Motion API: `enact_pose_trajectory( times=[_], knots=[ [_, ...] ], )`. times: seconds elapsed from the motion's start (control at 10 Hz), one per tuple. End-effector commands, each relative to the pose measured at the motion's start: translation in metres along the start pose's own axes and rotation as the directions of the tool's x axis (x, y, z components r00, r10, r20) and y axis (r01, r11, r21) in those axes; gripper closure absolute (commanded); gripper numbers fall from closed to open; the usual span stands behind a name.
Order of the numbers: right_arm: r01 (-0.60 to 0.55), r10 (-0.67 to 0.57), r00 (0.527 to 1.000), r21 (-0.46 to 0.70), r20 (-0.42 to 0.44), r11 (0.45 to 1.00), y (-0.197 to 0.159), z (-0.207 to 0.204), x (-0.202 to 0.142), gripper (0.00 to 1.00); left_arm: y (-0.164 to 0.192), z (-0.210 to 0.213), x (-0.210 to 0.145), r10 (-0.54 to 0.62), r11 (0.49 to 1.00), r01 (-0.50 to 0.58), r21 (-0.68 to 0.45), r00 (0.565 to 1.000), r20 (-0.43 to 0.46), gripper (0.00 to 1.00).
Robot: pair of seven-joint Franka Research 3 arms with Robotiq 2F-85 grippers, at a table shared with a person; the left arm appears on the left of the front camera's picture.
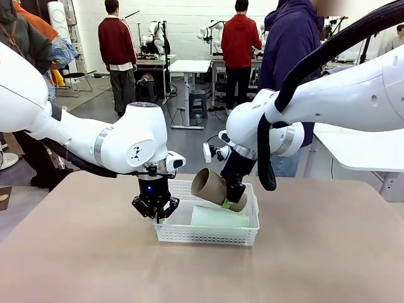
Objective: Clean and organize the cups into the basket.
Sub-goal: Pick up the Reusable plastic cup from the right side of the table and stack it inside the Organizing basket in the center of the table.
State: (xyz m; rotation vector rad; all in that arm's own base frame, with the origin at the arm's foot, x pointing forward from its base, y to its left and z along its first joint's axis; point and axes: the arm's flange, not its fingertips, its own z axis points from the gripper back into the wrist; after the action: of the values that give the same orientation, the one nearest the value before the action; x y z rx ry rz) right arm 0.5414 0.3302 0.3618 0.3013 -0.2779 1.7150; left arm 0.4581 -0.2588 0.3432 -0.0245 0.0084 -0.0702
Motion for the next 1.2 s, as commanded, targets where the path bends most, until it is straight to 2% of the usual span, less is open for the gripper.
enact_pose_trajectory(
  times=[0.0, 0.3, 0.4, 1.1],
  knots=[
    [0.011, -0.011, 1.000, -0.024, -0.006, 1.000, -0.007, -0.006, 0.005, 0.19, 0.000, -0.001, -0.001, 0.000, 1.000, 0.000, 0.003, 1.000, -0.002, 1.00],
    [0.019, -0.019, 1.000, -0.009, -0.024, 1.000, -0.010, -0.018, 0.002, 0.19, 0.000, -0.001, -0.001, 0.000, 1.000, 0.000, 0.003, 1.000, -0.002, 1.00],
    [0.021, -0.021, 0.999, -0.003, -0.026, 1.000, -0.009, -0.016, 0.002, 0.00, 0.000, -0.001, -0.001, 0.000, 1.000, 0.000, 0.003, 1.000, -0.002, 1.00],
    [0.017, -0.017, 1.000, 0.010, -0.006, 1.000, -0.006, -0.008, 0.004, 0.00, 0.000, -0.001, -0.001, 0.000, 1.000, 0.000, 0.003, 1.000, -0.002, 1.00]
  ],
)
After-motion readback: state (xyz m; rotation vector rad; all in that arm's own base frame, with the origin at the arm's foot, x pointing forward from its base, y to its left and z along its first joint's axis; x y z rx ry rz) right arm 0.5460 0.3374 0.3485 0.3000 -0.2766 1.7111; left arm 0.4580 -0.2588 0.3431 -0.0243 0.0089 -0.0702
